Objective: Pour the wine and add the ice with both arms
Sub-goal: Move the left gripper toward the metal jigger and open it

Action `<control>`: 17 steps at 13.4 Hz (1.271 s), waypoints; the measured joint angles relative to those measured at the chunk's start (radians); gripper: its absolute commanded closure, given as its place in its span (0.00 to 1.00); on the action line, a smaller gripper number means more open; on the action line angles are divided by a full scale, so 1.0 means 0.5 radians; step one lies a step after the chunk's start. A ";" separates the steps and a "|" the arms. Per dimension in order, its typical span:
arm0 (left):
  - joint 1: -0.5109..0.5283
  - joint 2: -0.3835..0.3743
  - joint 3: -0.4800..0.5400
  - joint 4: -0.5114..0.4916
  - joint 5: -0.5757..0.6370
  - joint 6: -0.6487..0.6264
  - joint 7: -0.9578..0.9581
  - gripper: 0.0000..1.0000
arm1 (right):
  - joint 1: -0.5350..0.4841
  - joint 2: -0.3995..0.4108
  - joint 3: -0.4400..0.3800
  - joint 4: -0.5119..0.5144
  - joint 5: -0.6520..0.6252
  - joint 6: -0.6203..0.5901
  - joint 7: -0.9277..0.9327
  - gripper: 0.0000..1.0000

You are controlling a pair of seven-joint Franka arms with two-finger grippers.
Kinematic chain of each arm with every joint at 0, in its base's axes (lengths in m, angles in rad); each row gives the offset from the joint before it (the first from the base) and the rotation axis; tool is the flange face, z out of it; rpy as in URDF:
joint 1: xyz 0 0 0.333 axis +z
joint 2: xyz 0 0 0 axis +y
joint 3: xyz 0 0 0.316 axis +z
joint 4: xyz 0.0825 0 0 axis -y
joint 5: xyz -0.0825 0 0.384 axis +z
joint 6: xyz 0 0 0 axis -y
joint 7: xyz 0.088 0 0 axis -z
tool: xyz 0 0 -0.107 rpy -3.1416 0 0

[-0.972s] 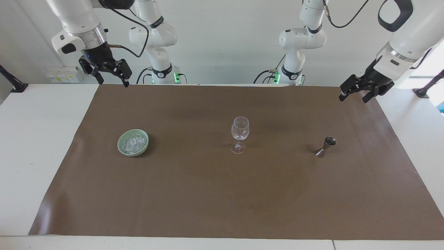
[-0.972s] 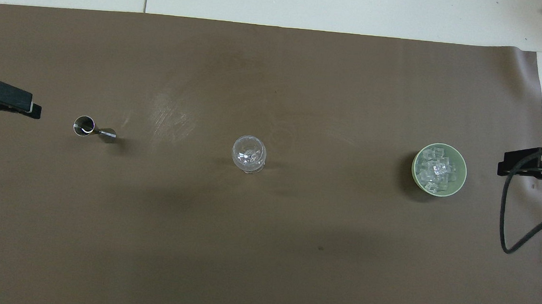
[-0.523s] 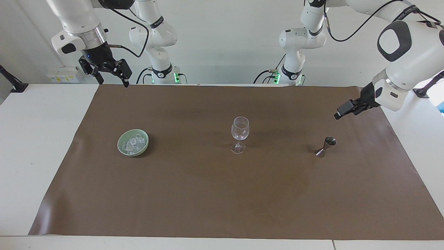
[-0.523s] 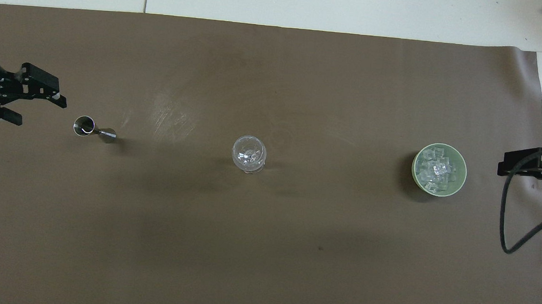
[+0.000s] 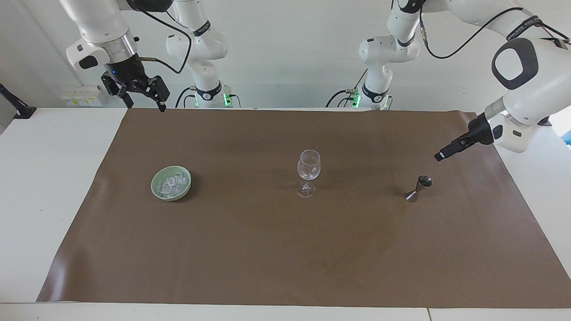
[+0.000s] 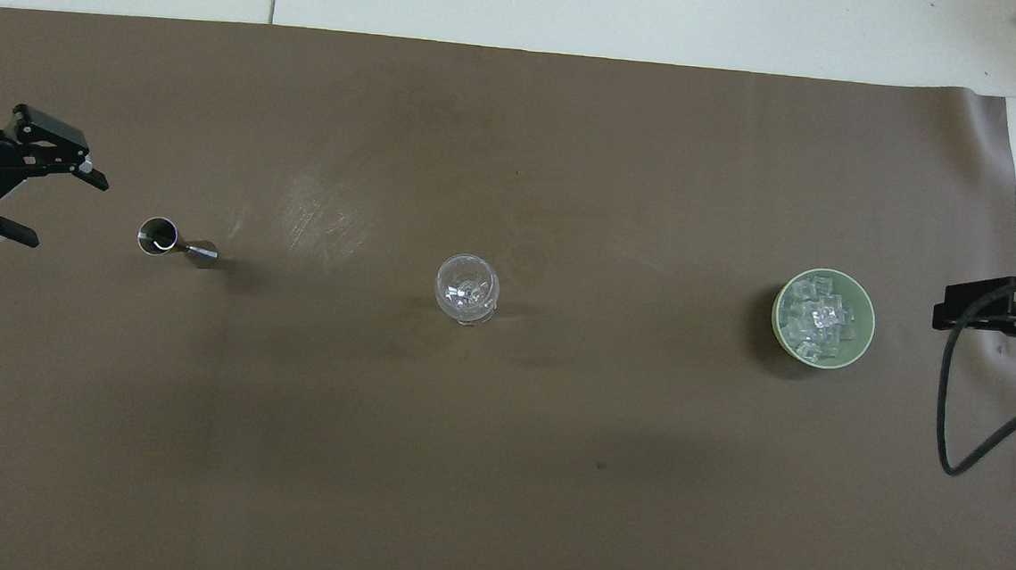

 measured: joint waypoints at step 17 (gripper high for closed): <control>0.384 0.176 0.007 -0.595 -0.720 0.332 -0.449 0.00 | 0.000 0.000 0.000 0.000 0.000 0.000 0.000 0.00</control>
